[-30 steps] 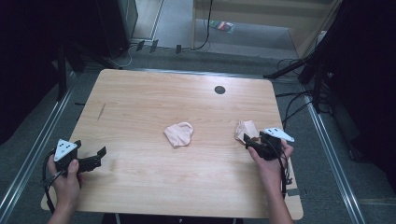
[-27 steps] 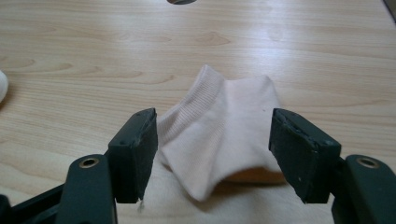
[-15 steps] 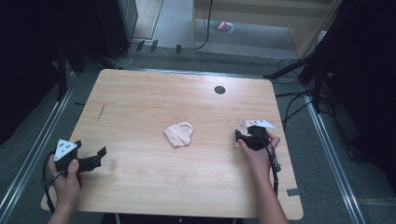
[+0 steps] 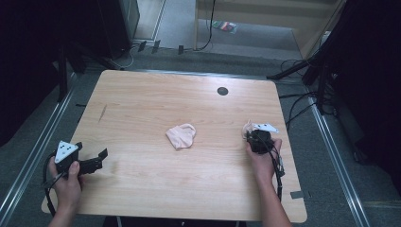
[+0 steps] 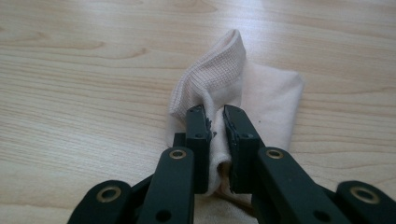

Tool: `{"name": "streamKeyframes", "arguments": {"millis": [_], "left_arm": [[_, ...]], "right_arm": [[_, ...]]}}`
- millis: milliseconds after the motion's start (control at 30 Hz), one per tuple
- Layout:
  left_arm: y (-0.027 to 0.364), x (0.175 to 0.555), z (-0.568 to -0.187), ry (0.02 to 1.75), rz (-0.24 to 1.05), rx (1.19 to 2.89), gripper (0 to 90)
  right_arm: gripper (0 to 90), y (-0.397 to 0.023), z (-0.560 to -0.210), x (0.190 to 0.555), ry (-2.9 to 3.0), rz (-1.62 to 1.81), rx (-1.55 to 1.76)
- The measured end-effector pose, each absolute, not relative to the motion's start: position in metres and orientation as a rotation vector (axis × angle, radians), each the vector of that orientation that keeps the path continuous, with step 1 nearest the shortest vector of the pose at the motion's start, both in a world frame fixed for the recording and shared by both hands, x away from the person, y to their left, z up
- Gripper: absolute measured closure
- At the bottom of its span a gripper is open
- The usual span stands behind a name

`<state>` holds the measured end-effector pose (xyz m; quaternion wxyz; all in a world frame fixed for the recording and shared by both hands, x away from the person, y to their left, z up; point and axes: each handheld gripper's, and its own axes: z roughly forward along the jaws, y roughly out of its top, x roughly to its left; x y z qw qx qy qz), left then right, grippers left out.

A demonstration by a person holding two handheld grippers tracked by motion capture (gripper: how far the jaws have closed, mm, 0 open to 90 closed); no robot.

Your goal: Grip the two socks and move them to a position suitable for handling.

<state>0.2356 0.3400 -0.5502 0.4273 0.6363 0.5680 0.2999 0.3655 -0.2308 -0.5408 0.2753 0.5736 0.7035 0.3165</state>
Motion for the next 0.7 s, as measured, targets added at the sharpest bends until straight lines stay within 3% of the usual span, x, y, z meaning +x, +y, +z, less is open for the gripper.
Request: {"name": "streamKeyframes", "arguments": {"millis": [333,700], "left_arm": [[0.338,0.232,-0.544,1.412,0.771,1.556,0.0],[0.301,0.221,-0.526,1.344,0.735,1.585,0.0]], "right_arm": [[82.3,-0.214,-0.499,0.327,1.839,1.058,1.480],[82.2,-0.167,-0.466,0.269,1.881,1.160,1.357]]}}
